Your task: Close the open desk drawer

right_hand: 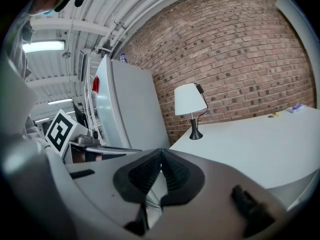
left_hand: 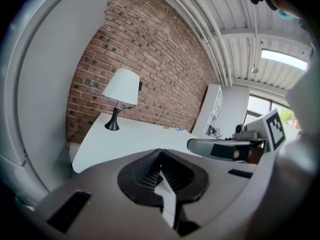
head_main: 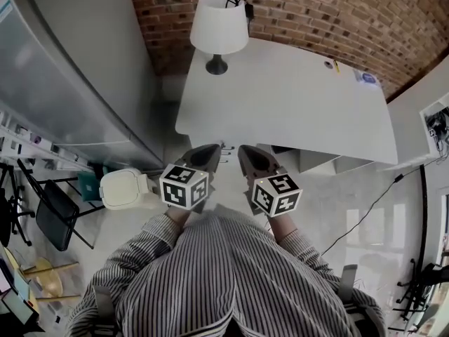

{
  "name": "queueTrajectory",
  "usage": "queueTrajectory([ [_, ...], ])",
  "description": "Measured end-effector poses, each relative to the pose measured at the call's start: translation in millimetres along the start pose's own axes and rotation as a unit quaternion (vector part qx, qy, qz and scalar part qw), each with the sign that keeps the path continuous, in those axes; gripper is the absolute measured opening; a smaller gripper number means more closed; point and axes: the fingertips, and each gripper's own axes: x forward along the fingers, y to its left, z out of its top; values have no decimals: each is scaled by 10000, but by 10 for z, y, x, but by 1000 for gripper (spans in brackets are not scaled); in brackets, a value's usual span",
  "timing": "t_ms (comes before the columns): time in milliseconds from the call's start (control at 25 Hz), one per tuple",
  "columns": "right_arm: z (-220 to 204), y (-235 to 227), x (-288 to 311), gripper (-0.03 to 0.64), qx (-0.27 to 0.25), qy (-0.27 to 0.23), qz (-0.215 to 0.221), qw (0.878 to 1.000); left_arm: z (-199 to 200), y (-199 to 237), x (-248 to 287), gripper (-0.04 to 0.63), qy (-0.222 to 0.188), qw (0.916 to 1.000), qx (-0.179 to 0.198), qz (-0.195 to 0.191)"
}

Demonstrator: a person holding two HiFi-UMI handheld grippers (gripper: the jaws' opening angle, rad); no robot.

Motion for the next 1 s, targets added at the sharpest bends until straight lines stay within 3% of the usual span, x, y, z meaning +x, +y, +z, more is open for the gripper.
queueTrajectory([
  [200,-42,42,6,17,-249,134,11,9996,-4,25,-15,12,-29,9999,-89,71],
  [1000,-124,175,-128,17,-371,175,-24,9992,-141,-61,-171,12,5,9998,-166,90],
])
